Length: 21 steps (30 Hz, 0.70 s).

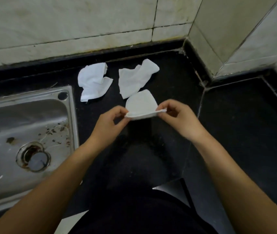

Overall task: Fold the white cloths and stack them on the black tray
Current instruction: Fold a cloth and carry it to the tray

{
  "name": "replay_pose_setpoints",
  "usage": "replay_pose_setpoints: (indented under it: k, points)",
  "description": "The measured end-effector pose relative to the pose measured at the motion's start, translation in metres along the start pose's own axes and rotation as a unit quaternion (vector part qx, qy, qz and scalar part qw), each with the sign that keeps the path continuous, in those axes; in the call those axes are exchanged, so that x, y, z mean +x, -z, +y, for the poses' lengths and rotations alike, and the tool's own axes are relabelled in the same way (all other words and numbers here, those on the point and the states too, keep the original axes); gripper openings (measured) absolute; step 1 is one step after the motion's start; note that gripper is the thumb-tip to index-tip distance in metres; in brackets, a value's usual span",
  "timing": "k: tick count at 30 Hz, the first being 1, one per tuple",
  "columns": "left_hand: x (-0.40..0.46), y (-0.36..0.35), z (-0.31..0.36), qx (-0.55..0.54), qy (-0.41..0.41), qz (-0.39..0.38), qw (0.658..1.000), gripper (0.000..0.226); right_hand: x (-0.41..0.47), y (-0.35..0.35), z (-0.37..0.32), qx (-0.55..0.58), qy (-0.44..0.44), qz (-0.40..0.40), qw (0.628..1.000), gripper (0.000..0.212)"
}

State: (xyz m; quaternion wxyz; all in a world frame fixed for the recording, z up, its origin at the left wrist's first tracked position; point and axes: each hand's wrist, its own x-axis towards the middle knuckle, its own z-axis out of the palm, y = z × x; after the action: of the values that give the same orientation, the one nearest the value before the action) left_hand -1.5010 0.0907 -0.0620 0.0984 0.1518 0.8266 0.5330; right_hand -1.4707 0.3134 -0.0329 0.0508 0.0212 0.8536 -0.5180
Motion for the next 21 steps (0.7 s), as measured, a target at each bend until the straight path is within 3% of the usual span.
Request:
replay_pose_setpoints:
  k: [3, 7, 11, 15, 21]
  points:
    - [-0.019, -0.009, -0.035, 0.052, 0.125, -0.119, 0.984, 0.003, -0.019, -0.026, 0.038, -0.029, -0.085, -0.099, 0.991, 0.008]
    - [-0.022, -0.012, -0.05, 0.069, 0.171, -0.208, 0.961, 0.004, -0.022, -0.037, 0.061, -0.024, -0.131, -0.154, 0.979, 0.017]
    - [0.003, -0.013, -0.053, 0.069, 0.167, -0.165, 0.969, 0.011, 0.008, -0.031, 0.063, -0.012, -0.148, -0.098, 0.984, 0.011]
    - [0.047, -0.023, -0.056, 0.127, 0.158, -0.065, 0.977, 0.015, 0.051, -0.034, 0.063, -0.049, -0.154, -0.024, 0.987, 0.012]
    - [0.079, -0.039, -0.068, 0.265, 0.176, -0.021, 0.948, 0.015, 0.089, -0.055, 0.072, -0.168, -0.199, 0.003, 0.965, 0.018]
